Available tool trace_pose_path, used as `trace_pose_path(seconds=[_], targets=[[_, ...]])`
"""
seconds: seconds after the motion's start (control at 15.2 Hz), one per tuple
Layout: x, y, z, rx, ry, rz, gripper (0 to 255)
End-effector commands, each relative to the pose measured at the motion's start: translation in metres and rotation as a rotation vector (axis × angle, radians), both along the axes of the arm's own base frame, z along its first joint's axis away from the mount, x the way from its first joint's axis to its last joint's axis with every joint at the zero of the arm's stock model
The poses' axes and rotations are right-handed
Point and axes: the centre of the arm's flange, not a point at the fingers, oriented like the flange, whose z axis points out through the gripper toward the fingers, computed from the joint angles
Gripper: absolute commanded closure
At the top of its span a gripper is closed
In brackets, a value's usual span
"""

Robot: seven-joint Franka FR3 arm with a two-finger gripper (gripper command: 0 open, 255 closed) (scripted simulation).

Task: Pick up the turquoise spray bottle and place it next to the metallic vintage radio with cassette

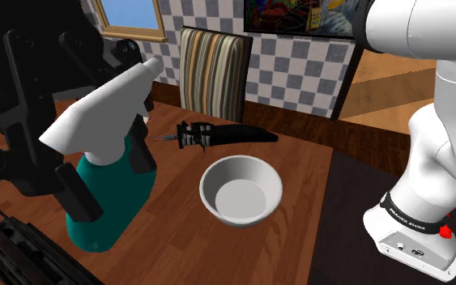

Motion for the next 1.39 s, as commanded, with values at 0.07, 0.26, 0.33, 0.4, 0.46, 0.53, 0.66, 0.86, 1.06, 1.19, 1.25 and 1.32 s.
trace_pose_path(seconds=[0.07,0.26,0.33,0.4,0.46,0.53,0.66,0.86,1.06,1.19,1.25,1.32], targets=[[-0.004,0.007,-0.015,0.001,-0.001,-0.002,255],[-0.004,0.007,-0.030,0.001,-0.001,-0.002,255],[-0.004,0.007,-0.036,0.001,-0.001,-0.002,255],[-0.004,0.007,-0.041,0.001,-0.001,-0.002,255],[-0.004,0.007,-0.046,0.001,-0.001,-0.002,255],[-0.004,0.007,-0.051,0.001,-0.001,-0.002,255],[-0.004,0.007,-0.062,0.001,-0.001,-0.002,255],[-0.004,0.007,-0.078,0.001,-0.001,-0.002,255],[-0.004,0.007,-0.094,0.001,-0.001,-0.002,255],[-0.004,0.007,-0.104,0.001,-0.001,-0.002,255],[-0.004,0.007,-0.110,0.001,-0.001,-0.002,255],[-0.004,0.007,-0.115,0.001,-0.001,-0.002,255]])
